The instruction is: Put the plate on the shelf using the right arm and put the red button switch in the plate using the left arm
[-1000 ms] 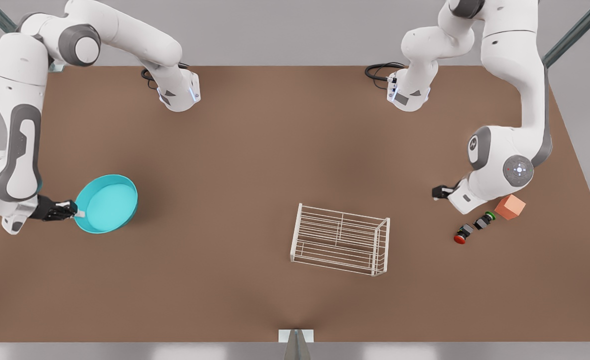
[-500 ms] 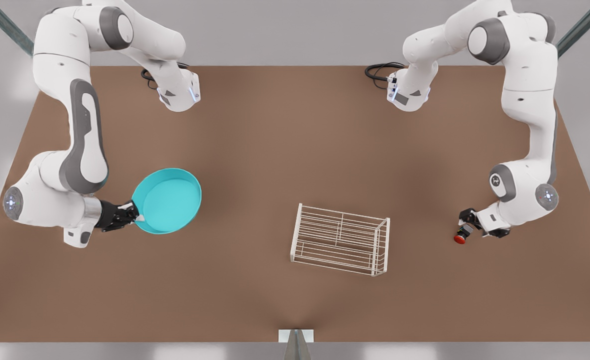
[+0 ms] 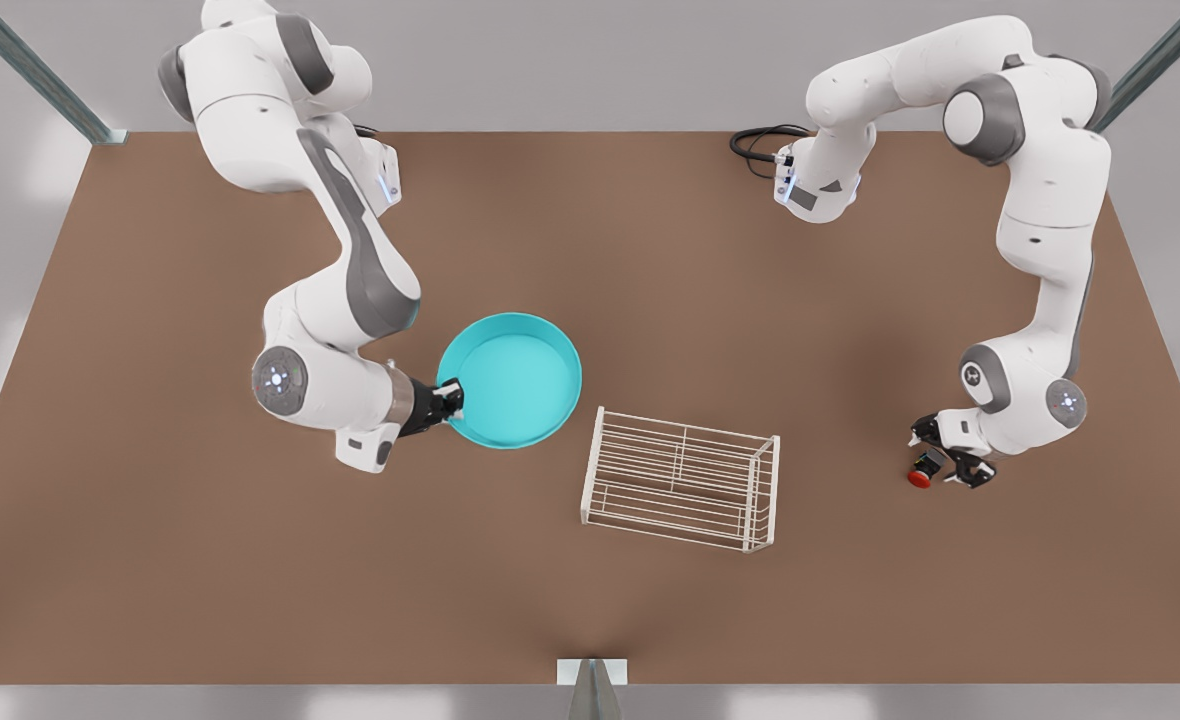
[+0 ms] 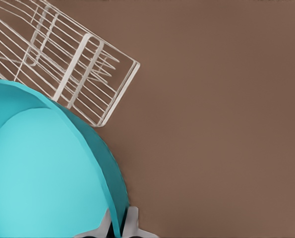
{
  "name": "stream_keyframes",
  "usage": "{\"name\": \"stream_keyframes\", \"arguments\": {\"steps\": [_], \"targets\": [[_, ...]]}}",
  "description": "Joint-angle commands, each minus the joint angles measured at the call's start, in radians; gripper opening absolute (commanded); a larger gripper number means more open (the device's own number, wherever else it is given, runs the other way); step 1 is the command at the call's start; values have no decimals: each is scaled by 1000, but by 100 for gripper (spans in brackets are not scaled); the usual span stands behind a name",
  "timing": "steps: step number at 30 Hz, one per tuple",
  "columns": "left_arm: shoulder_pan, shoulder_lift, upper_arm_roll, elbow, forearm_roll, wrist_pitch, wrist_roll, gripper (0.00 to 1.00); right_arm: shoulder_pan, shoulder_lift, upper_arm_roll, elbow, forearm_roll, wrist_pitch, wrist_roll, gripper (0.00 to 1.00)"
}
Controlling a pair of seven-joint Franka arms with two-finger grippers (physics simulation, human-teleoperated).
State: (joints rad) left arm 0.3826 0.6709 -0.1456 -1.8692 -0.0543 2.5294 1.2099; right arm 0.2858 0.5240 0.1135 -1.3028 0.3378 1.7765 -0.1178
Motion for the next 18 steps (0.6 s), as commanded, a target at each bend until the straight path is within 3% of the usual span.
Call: {"name": "stream_keyframes", "arguments": {"steps": [1, 3, 5, 9, 13, 18], "targets": [[1, 4, 0, 2, -1, 52, 319, 100, 22, 19, 0, 34, -2, 38, 607, 18], [1, 9, 1, 2, -1, 62, 313, 100, 46, 45, 0, 69, -2, 67, 667, 18], [-2, -11, 1, 2, 8, 57, 269, 67, 85, 64, 0, 71, 18, 126, 708, 18], [-13, -30, 3, -1, 13, 51, 206, 39, 167, 128, 2, 138, 17, 202, 830, 18], [-22, -30, 3, -4, 53, 48, 126, 38, 234, 174, -1, 145, 17, 343, 894, 18], [-53, -86, 0, 110, 83, -168, -41, 38, 288, 246, -9, 198, 15, 442, 948, 18]]}}
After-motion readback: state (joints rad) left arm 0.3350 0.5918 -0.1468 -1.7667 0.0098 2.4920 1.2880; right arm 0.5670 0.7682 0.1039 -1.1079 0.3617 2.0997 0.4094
